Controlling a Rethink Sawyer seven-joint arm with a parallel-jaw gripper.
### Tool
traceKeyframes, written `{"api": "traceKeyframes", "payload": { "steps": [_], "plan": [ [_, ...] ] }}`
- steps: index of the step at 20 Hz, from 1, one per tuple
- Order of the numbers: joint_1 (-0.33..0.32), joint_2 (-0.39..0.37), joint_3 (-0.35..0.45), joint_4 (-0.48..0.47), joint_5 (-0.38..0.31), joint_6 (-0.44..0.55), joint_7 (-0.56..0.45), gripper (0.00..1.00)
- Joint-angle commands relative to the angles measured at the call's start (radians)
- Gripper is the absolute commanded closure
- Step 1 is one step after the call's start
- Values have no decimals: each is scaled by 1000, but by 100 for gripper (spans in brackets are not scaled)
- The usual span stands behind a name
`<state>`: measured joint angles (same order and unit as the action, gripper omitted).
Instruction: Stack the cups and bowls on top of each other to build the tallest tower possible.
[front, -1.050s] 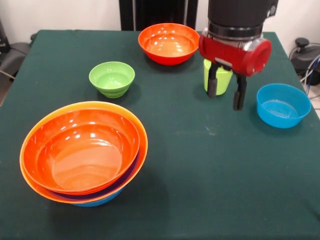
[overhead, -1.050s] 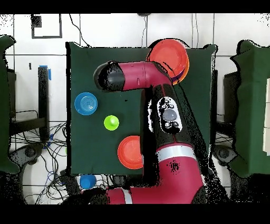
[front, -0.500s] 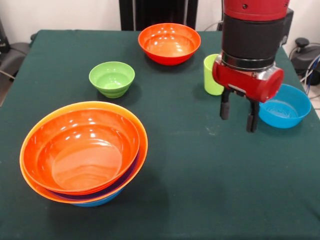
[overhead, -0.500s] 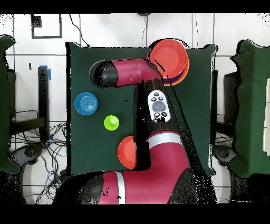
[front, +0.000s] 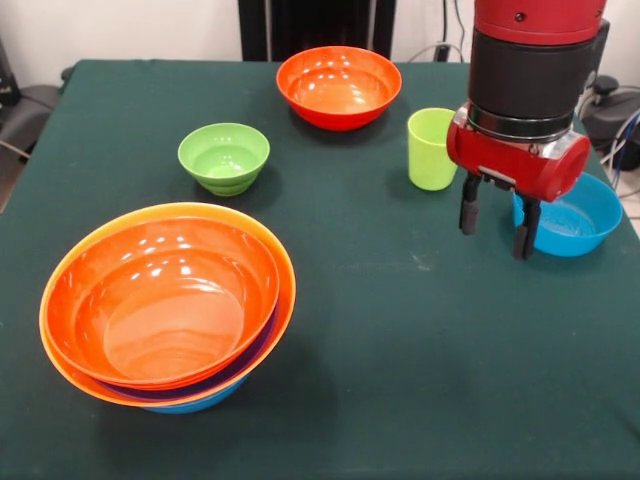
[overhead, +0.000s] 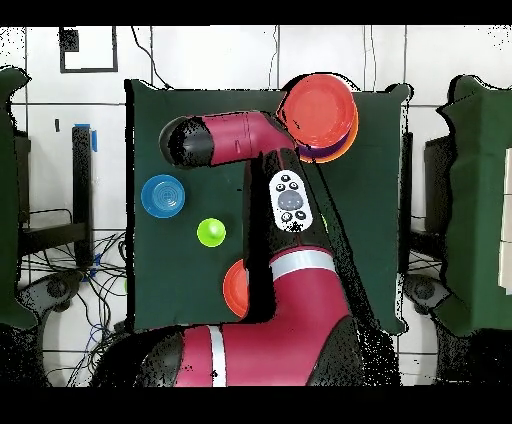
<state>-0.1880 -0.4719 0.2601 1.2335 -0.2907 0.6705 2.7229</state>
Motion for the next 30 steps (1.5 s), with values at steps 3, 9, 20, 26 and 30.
{"api": "traceKeyframes", "payload": {
  "steps": [3, 9, 20, 26, 30],
  "plan": [
    [-18, -30, 73, 61, -56, 115, -279, 0],
    [-41, -62, 105, 149, -62, 64, -310, 0],
    [-31, -133, 142, 245, -82, 53, -317, 0],
    [-16, -147, 153, 290, -111, 19, -293, 0],
    [-2, -127, 139, 290, -154, -19, -261, 0]
  ]
}}
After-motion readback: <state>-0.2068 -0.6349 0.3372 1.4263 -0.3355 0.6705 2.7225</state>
